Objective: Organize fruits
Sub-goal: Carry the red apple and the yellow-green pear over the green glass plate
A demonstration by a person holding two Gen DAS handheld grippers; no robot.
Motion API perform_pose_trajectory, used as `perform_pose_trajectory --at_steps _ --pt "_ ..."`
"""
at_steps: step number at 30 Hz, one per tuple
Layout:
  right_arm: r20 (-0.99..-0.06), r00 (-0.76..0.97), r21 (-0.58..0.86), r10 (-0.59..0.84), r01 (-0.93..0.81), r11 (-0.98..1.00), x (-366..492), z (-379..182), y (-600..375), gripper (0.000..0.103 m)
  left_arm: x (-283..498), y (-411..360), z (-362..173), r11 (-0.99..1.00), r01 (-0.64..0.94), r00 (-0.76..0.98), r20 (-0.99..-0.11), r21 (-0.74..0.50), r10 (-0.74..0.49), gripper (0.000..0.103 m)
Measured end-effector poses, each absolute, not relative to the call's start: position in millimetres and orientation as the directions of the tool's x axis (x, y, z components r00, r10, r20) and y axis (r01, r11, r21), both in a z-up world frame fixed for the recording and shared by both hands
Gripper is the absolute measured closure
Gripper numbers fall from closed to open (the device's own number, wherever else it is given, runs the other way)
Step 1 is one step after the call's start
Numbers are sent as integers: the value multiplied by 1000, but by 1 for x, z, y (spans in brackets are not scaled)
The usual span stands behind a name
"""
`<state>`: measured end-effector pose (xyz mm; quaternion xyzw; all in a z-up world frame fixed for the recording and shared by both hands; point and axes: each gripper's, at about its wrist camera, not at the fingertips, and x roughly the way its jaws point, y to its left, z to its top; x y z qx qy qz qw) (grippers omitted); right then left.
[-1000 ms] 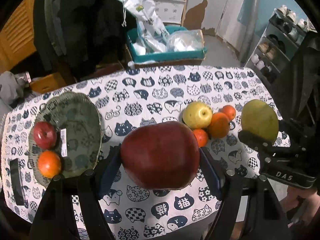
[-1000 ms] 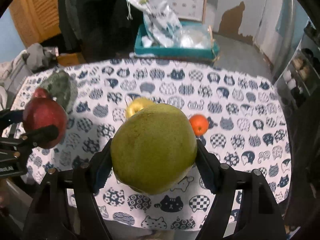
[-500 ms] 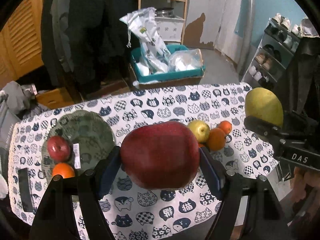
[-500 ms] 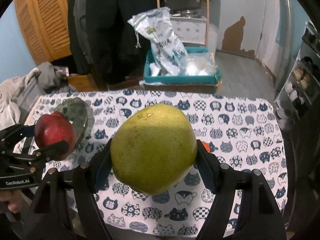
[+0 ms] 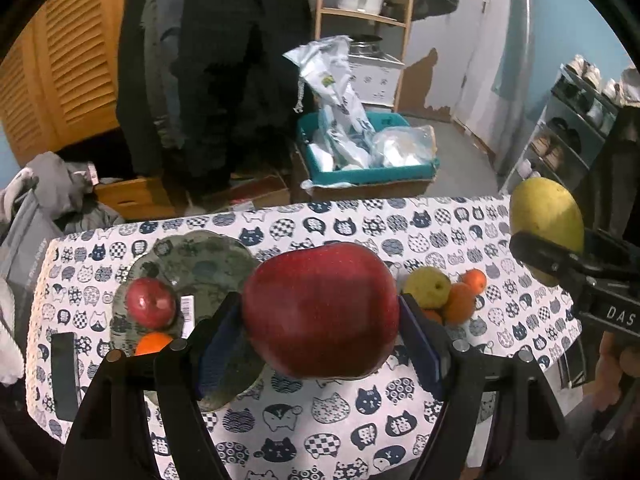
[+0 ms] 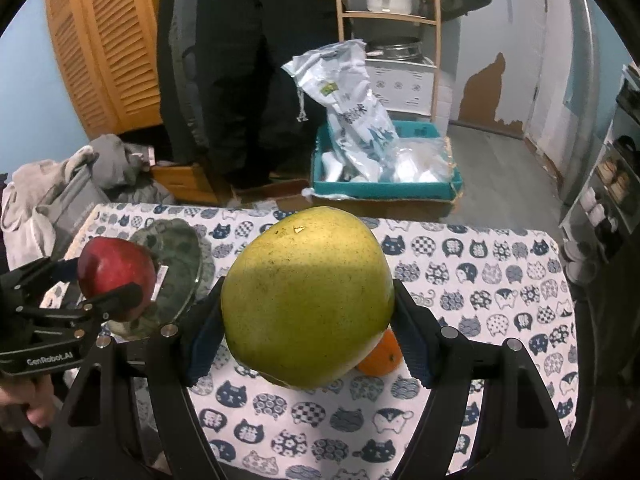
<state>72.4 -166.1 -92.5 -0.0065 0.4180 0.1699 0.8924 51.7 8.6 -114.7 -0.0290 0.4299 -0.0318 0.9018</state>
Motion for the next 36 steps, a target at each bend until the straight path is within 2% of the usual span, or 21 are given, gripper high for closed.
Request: perform_pose_trajectory --at_steps 16,36 --pt "-764 531 172 368 -381 908 101 -102 -101 27 59 66 -124 994 -92 626 -780 -62 9 25" --pt "-821 394 206 414 -473 857 140 -149 -7 27 77 140 -176 969 -238 537 -840 -61 79 25"
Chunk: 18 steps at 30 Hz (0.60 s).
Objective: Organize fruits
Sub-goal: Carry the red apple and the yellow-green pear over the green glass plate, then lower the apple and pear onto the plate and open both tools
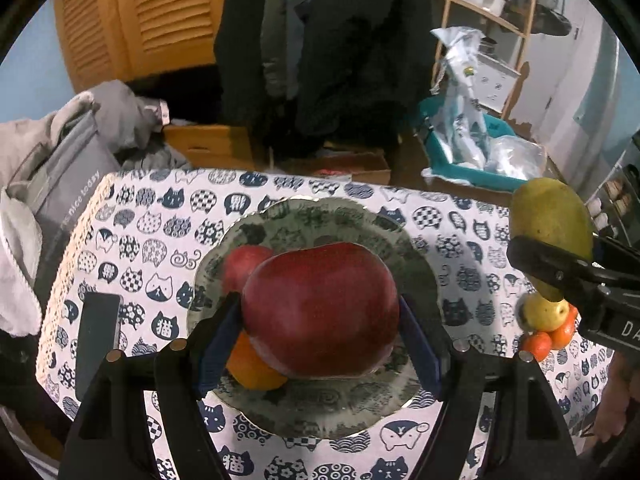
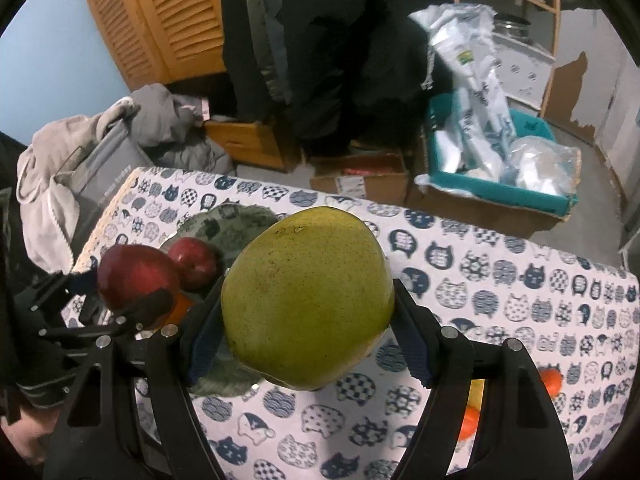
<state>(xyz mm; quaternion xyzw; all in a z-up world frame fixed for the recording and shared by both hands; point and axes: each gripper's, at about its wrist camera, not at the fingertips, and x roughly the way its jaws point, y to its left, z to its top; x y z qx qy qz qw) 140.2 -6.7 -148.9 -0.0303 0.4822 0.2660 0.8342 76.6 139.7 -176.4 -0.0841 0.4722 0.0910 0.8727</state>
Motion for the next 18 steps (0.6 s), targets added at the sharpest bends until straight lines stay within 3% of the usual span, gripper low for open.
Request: perform_pose_trajectory --at_steps 18 --pt "-860 289 234 420 -508 829 155 -186 45 27 94 166 -225 954 -279 437 -899 -113 21 25"
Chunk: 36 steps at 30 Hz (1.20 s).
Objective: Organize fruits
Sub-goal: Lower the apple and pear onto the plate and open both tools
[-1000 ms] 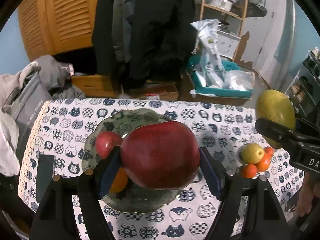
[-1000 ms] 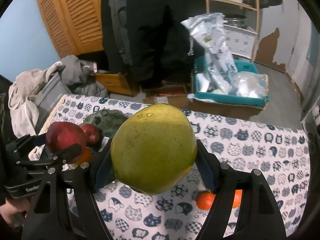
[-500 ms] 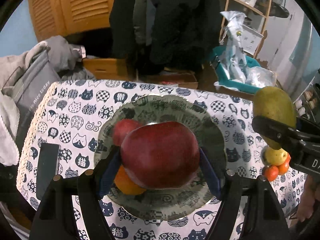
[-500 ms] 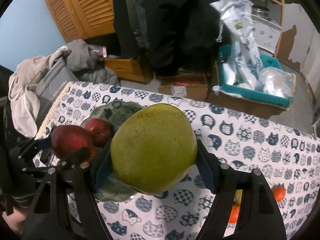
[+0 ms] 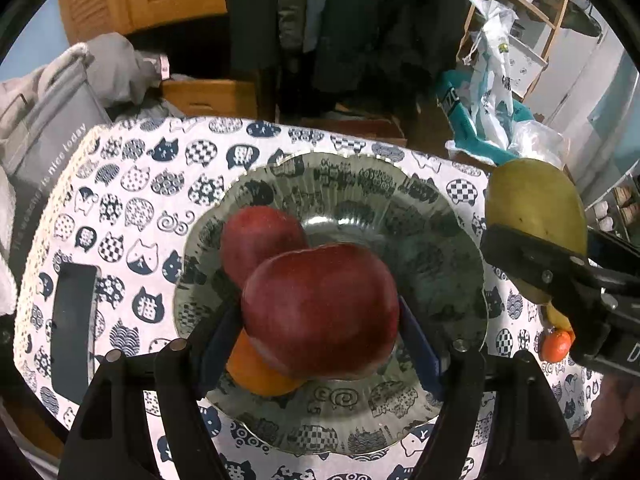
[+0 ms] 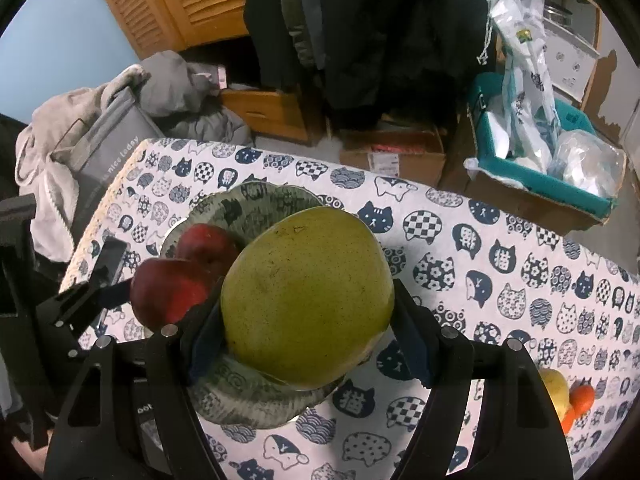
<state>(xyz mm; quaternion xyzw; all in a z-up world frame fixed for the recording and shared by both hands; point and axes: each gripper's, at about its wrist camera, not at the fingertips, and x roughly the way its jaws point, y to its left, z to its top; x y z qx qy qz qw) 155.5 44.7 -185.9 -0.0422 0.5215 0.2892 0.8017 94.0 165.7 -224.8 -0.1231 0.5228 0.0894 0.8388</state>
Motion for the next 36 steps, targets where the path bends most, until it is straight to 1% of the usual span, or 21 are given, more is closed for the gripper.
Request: perform_pose_trajectory --at_steps 5,13,20,22,24,31,36 --pt "-863 279 240 421 -506 828 156 -189 50 27 95 169 -236 950 -286 411 -912 -127 2 25" --pt "-864 271 253 424 -495 831 160 -193 54 27 100 164 -237 957 -272 399 -917 -104 14 25" --pt "-864 272 257 423 -483 837 163 -192 52 27 103 159 -239 962 -249 388 -921 -110 -5 24" --pt "-864 271 261 424 -479 838 164 -193 51 27 102 157 -239 964 -241 388 -922 -114 -12 22" --pt "-865 269 265 424 -474 840 166 -194 50 27 101 157 -236 964 -244 397 -918 -107 -1 17" --pt "-869 257 275 422 -458 846 170 -199 50 27 96 167 -231 955 -275 403 -915 -108 12 17" --pt "-879 231 282 417 -455 845 172 -209 53 27 88 189 -224 931 -345 412 -910 -116 39 17"
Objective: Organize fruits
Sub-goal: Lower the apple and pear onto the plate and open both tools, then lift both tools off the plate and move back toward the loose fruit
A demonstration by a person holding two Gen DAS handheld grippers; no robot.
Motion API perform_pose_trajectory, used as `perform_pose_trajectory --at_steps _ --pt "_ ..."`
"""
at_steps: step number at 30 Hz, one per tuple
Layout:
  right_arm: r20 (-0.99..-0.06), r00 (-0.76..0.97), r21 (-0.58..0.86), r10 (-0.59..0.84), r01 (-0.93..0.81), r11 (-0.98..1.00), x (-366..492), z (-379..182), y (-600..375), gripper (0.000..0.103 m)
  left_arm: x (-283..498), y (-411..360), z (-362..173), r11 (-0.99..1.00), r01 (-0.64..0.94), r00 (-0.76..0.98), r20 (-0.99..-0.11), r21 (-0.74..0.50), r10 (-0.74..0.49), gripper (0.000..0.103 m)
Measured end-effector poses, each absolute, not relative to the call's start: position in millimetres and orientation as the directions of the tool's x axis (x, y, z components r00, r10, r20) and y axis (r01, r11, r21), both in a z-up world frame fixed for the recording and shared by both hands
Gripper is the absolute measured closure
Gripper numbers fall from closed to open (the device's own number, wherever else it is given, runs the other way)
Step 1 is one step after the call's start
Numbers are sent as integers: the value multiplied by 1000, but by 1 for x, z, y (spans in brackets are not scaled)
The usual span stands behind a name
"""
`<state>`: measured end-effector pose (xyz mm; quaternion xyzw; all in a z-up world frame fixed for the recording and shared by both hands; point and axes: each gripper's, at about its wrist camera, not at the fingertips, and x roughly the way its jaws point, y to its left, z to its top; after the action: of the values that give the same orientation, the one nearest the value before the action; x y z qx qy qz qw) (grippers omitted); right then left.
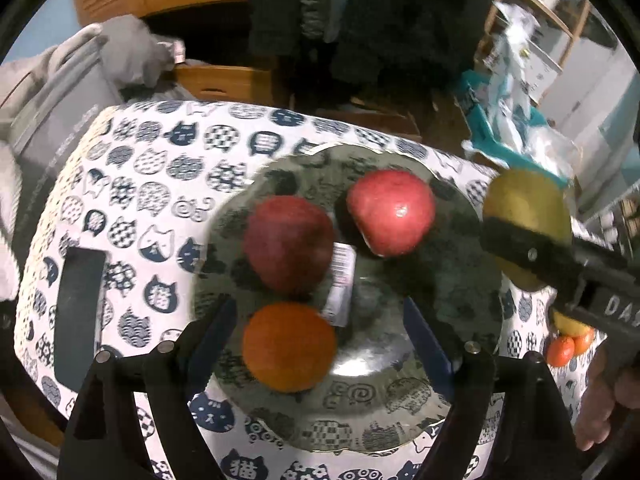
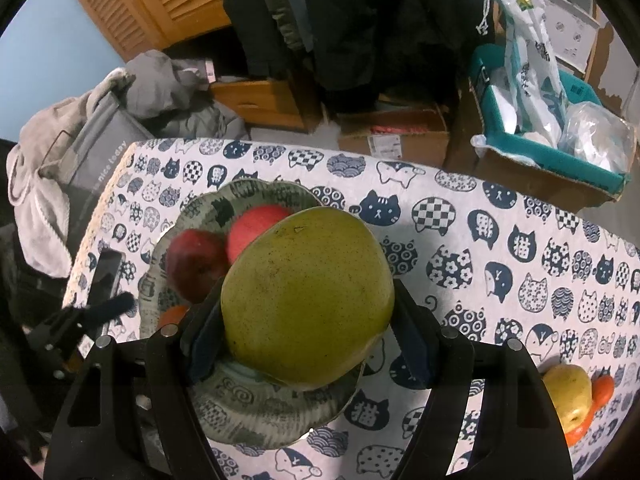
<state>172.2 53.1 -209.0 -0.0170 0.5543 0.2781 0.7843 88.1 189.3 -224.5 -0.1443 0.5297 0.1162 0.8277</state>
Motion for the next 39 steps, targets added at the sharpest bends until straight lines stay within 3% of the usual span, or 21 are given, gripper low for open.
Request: perform_pose_trajectory --at_steps 15,20,39 --pt "-926 148 240 348 -481 843 164 -240 75 25 69 224 -232 892 -437 383 -921 -112 72 17" --pt "-908 186 251 375 -474 844 166 -226 71 19 68 223 -231 895 -433 383 -921 -112 70 17" --pt "-847 385 156 367 -480 863 146 -148 30 19 57 190 -177 924 -352 489 -871 -150 45 17"
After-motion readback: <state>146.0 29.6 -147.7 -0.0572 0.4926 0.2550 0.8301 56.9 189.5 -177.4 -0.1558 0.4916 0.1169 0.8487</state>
